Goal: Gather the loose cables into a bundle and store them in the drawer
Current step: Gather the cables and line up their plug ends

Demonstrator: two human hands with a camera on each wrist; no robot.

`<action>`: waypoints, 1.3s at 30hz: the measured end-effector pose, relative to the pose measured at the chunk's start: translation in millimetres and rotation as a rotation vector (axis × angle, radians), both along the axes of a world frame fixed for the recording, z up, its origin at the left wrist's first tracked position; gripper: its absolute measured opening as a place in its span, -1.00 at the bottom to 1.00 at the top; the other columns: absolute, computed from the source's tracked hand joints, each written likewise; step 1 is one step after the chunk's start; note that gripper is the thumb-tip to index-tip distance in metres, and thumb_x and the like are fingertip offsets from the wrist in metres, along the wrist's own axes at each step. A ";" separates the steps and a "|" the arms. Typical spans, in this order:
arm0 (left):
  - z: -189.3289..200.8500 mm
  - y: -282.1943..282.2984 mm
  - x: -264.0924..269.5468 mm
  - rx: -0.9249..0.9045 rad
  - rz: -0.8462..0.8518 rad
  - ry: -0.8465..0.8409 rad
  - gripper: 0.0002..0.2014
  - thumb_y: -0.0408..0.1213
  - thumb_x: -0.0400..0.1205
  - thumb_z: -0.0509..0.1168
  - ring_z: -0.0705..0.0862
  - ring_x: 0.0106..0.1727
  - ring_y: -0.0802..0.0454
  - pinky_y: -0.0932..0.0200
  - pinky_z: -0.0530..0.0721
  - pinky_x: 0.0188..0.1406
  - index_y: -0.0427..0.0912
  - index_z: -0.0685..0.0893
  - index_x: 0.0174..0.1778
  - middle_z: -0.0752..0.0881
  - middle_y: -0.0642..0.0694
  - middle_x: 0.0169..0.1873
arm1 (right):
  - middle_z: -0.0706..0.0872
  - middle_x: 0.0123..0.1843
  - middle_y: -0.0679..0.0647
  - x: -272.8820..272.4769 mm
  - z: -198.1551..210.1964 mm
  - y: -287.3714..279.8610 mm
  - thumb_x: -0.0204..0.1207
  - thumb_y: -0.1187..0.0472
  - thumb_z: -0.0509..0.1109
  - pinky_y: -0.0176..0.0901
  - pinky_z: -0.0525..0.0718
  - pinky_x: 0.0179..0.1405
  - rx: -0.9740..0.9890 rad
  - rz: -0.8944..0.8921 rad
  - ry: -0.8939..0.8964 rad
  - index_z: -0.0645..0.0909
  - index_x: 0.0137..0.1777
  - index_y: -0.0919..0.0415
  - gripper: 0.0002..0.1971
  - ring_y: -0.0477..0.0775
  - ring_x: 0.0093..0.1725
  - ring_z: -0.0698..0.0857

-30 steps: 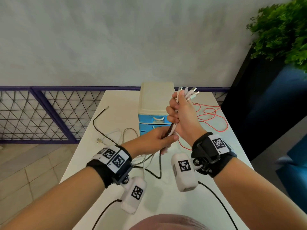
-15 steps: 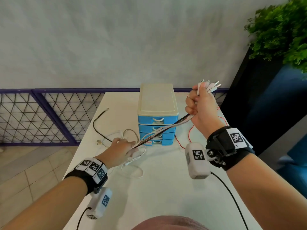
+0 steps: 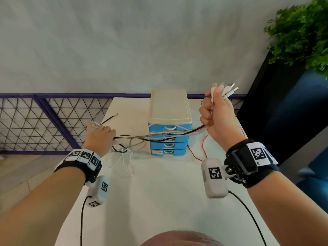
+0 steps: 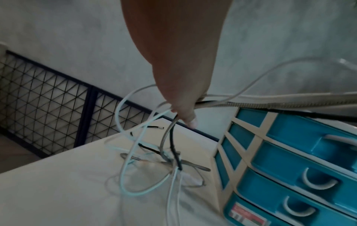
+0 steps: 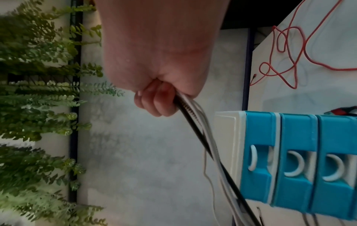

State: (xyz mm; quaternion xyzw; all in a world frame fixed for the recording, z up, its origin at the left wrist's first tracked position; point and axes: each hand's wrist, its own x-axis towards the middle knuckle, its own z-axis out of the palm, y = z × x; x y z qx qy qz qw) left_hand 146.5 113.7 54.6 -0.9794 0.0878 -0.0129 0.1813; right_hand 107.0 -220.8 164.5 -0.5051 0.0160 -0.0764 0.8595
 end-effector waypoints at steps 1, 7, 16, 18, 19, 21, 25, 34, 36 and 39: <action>-1.0 0.0 0.2 -0.019 0.020 0.069 -0.67 0.10 0.65 0.06 0.49 0.31 -0.01 -0.39 0.10 0.48 0.03 0.51 0.20 0.56 0.05 0.19 | 0.20 -0.51 -0.09 -1.2 -2.4 2.7 0.74 -0.11 0.05 -0.38 0.05 -0.68 -0.022 0.016 0.004 0.44 -0.19 0.09 -0.63 -0.15 -0.63 0.11; 7.1 -49.0 -14.0 -0.483 0.002 0.711 0.03 0.06 0.40 0.41 0.04 0.66 -0.01 -0.15 0.00 0.63 -0.05 -0.09 0.65 0.02 -0.04 0.66 | 0.22 -0.53 -0.11 -8.3 -35.8 26.9 0.76 -0.06 0.02 -0.42 0.14 -0.73 -0.165 0.105 0.060 0.39 -0.18 0.09 -0.66 -0.17 -0.65 0.17; 62.3 -153.4 -50.5 -1.347 -0.214 0.665 -0.61 0.11 0.72 -0.08 0.52 0.37 0.30 0.36 0.36 0.43 0.16 0.56 0.31 0.61 0.20 0.31 | 0.62 -0.21 -0.02 -10.4 -51.8 45.6 0.77 0.06 0.04 -0.24 0.68 -0.12 -0.487 0.020 0.052 0.58 -0.08 0.21 -0.65 -0.12 -0.21 0.68; 64.1 -168.8 -55.3 -1.484 -0.197 0.646 -0.57 0.00 0.76 -0.12 0.56 0.36 0.23 0.48 0.42 0.31 -0.04 0.56 0.34 0.65 0.06 0.30 | 0.66 -0.13 0.03 -10.5 -51.9 48.9 0.77 0.08 0.07 -0.29 0.71 -0.22 -0.464 0.026 0.092 0.59 -0.02 0.23 -0.68 -0.20 -0.24 0.71; 62.6 -173.6 -57.2 -1.525 -0.169 0.632 -0.56 -0.02 0.76 -0.12 0.58 0.35 0.19 0.48 0.46 0.26 -0.12 0.52 0.37 0.65 -0.01 0.29 | 0.67 -0.09 0.05 -10.1 -52.9 50.2 0.76 0.07 0.08 -0.20 0.73 -0.12 -0.480 0.027 0.101 0.59 -0.05 0.19 -0.69 -0.14 -0.17 0.70; 54.1 -178.1 -57.0 -1.608 -0.105 0.621 -0.59 0.01 0.75 -0.08 0.60 0.35 0.11 0.34 0.54 0.28 -0.09 0.49 0.36 0.65 -0.07 0.28 | 0.67 -0.09 0.02 -10.0 -55.6 50.8 0.75 0.05 0.10 0.04 0.67 0.13 -0.512 0.045 0.124 0.60 -0.10 0.13 -0.69 0.01 -0.01 0.68; 37.2 -174.8 -50.9 -1.736 -0.052 0.773 -0.62 0.06 0.70 0.05 0.57 0.41 0.07 -0.08 0.45 0.49 0.12 0.46 0.42 0.63 0.00 0.36 | 0.68 -0.11 0.08 -7.3 -61.3 43.6 0.75 0.04 0.11 -0.12 0.68 0.03 -0.500 0.146 0.179 0.66 0.04 0.23 -0.65 0.00 -0.06 0.69; 39.2 -181.1 -44.7 -1.669 -0.093 0.645 -0.78 -0.19 0.78 -0.06 0.60 -0.22 0.05 0.10 0.61 0.00 -0.18 0.46 0.11 0.54 -0.04 -0.25 | 0.79 0.01 -0.07 17.8 -64.2 -30.3 0.63 -0.22 0.19 -0.05 0.44 0.26 -0.712 0.907 0.370 0.69 0.07 0.06 -0.60 -0.08 0.16 0.71; 35.0 -180.4 -40.7 -1.664 -0.070 0.570 -0.79 -0.23 0.79 -0.07 0.57 -0.25 0.02 0.05 0.55 -0.02 -0.20 0.44 0.02 0.50 -0.05 -0.30 | 0.78 0.11 -0.06 32.9 -83.9 -45.7 0.66 -0.01 0.27 -0.12 0.53 0.19 -0.883 0.881 0.546 0.69 0.19 0.09 -0.72 -0.01 0.25 0.70; 33.5 -181.8 -35.9 -1.731 -0.003 0.553 -0.72 -0.27 0.79 -0.08 0.57 -0.25 0.02 0.30 0.53 -0.17 -0.28 0.49 0.21 0.48 -0.03 -0.36 | 0.75 0.16 0.15 52.4 -137.2 -48.7 0.65 0.18 0.24 -0.11 0.62 0.04 -1.500 0.631 0.599 0.67 0.17 0.29 -0.75 0.13 0.18 0.72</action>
